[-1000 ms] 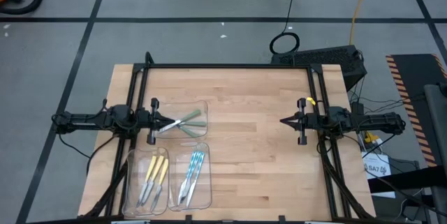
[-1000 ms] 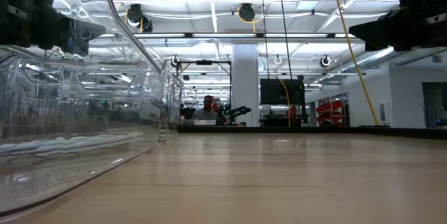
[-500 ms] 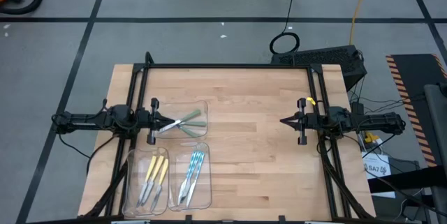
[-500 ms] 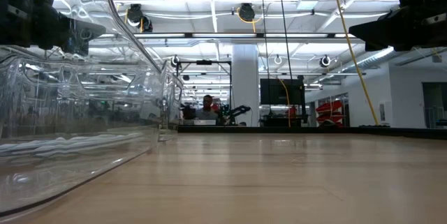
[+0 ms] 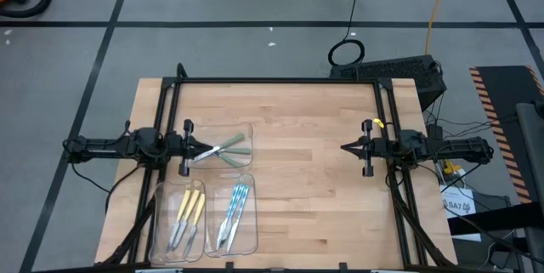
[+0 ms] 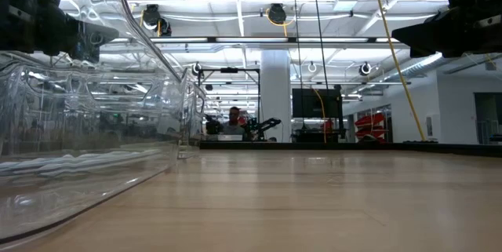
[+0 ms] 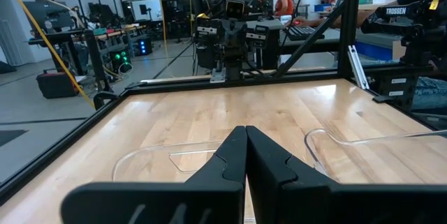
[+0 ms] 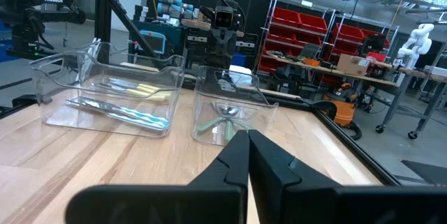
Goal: Sort silverware by color (type)
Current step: Return to Home Position
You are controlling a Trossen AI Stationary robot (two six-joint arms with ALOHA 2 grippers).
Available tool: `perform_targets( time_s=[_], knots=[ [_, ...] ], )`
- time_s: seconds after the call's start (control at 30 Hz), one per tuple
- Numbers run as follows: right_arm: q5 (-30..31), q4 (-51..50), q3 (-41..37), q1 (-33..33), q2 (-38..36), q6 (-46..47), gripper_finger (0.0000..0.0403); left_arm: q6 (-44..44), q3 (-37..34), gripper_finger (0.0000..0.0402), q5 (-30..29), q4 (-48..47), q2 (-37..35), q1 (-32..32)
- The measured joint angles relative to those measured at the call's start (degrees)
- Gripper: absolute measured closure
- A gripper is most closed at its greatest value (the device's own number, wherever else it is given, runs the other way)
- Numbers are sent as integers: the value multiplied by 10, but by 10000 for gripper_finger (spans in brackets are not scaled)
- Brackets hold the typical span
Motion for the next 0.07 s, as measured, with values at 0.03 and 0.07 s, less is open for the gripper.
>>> perform_targets(
  time_s=[0.03, 0.07],
  knots=[
    [0, 0, 0, 0, 0, 0, 401, 0, 0, 396, 0, 0, 0, 0],
    [0, 0, 0, 0, 0, 0, 401, 0, 0, 396, 0, 0, 0, 0]
  ],
)
